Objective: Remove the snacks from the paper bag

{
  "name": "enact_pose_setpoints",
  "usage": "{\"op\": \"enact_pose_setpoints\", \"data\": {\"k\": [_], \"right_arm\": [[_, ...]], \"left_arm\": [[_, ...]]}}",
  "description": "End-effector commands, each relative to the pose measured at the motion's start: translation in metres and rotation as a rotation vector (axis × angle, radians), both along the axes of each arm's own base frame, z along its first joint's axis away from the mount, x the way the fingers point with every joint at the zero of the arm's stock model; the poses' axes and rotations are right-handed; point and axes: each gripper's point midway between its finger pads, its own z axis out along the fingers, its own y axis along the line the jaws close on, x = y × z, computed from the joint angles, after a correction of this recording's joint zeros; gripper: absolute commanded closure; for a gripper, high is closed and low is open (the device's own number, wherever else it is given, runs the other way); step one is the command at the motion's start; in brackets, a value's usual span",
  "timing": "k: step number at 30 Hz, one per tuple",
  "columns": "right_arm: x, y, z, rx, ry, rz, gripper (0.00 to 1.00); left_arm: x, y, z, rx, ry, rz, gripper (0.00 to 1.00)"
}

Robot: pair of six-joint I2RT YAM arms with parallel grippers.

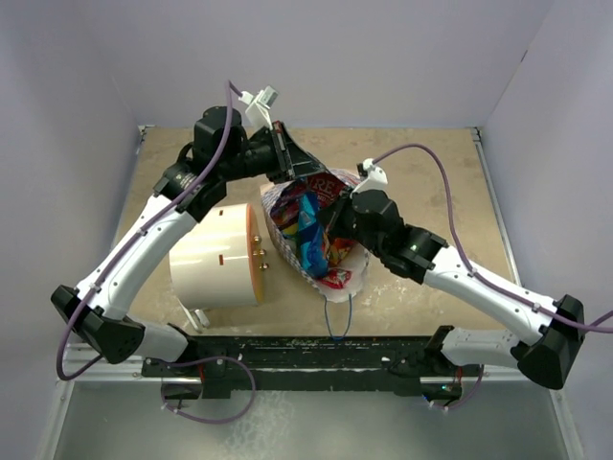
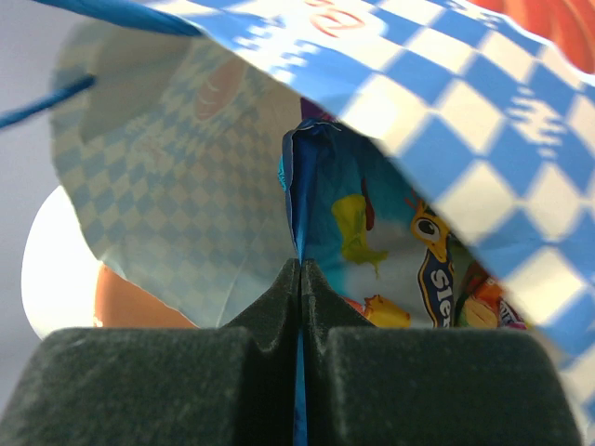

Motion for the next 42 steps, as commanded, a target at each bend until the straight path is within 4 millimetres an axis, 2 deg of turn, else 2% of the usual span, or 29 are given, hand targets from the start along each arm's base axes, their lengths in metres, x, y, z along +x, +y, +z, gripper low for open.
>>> {"op": "enact_pose_setpoints", "data": {"k": [1,3,6,7,11,15,17,19,20,22,26,29,33,37,39,42], "right_arm": [[0.013,0.01,0.103,0.155,-0.177,-0.008,1.0],[0.017,0.005,0.079,0.063,-0.107,-0.039,1.0],[0.023,-0.008,0.031,-0.118,-0.003,-0.102,1.0],[0.023,-0.007,0.02,-0.155,0.02,-0.095,1.0],[0.021,-0.01,-0.012,-0.229,0.08,-0.098,1.0],[0.023,-0.022,-0.028,-0.319,0.121,-0.146,0.96],[0.019,-0.028,-0.036,-0.387,0.172,-0.153,0.88],[0.014,-0.03,-0.047,-0.438,0.231,-0.145,0.63],[0.012,-0.03,-0.052,-0.453,0.251,-0.14,0.56],[0.009,-0.023,-0.059,-0.431,0.279,-0.117,0.46],[0.004,0.002,-0.063,-0.329,0.303,-0.035,0.39],[0.009,0.008,-0.069,-0.349,0.297,-0.016,0.38],[0.004,0.021,-0.079,-0.364,0.326,0.058,0.37],[0.003,0.047,-0.056,-0.237,0.194,0.198,0.35],[0.004,0.048,-0.053,-0.201,0.165,0.196,0.36],[0.007,0.043,-0.07,-0.243,0.203,0.155,0.41]], "left_arm": [[0.004,-0.001,0.026,-0.056,-0.012,0.007,1.0],[0.005,-0.003,0.023,-0.055,0.011,0.01,1.0],[0.006,-0.005,0.021,-0.068,0.027,0.004,1.0],[0.006,-0.006,0.021,-0.069,0.03,0.003,1.0],[0.01,-0.005,0.025,-0.071,0.01,0.015,1.0],[0.012,-0.006,0.025,-0.069,0.01,0.013,1.0],[0.013,-0.007,0.024,-0.067,0.01,0.008,1.0],[0.014,-0.008,0.023,-0.065,0.008,0.004,1.0],[0.015,-0.008,0.023,-0.064,0.007,0.006,1.0],[0.016,-0.008,0.022,-0.063,0.011,0.008,1.0],[0.019,-0.009,0.021,-0.06,0.016,0.009,1.0],[0.02,-0.009,0.02,-0.057,0.02,0.013,1.0],[0.023,-0.01,0.017,-0.055,0.027,0.016,1.0],[0.025,-0.012,0.015,-0.055,0.036,0.012,1.0],[0.026,-0.012,0.014,-0.054,0.035,0.016,1.0],[0.027,-0.011,0.014,-0.051,0.034,0.019,1.0]]}}
